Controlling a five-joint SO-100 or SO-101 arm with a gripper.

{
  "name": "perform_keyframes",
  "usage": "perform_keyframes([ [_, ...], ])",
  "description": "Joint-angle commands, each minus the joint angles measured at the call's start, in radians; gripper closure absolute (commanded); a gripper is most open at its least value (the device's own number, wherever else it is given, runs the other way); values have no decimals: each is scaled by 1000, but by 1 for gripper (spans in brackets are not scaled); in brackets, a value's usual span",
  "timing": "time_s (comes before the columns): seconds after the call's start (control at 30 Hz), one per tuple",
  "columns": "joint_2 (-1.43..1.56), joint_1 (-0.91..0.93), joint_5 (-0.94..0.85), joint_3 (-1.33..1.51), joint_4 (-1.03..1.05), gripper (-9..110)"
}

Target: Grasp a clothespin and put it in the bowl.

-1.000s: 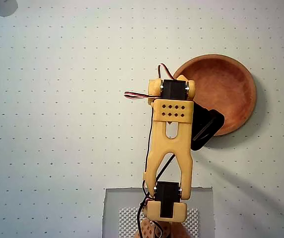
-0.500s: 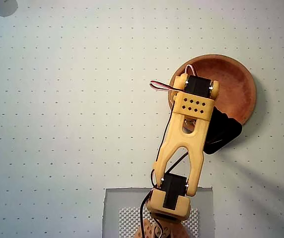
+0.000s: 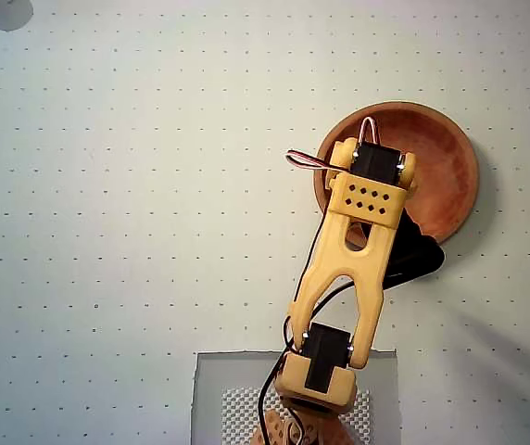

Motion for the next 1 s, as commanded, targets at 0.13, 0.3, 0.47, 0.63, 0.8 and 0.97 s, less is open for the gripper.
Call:
perform_keyframes([
  [0.13,-71,84,17,-153,-2,104],
  [0.3,-147,143,15,-258,0,104],
  [0.47,-212,179,20,-268,0,104],
  [0.63,-281,190,28,-281,0,104],
  [0.8,-334,179,23,-282,-2,104],
  [0.97,-423,144,29,-345,-2,104],
])
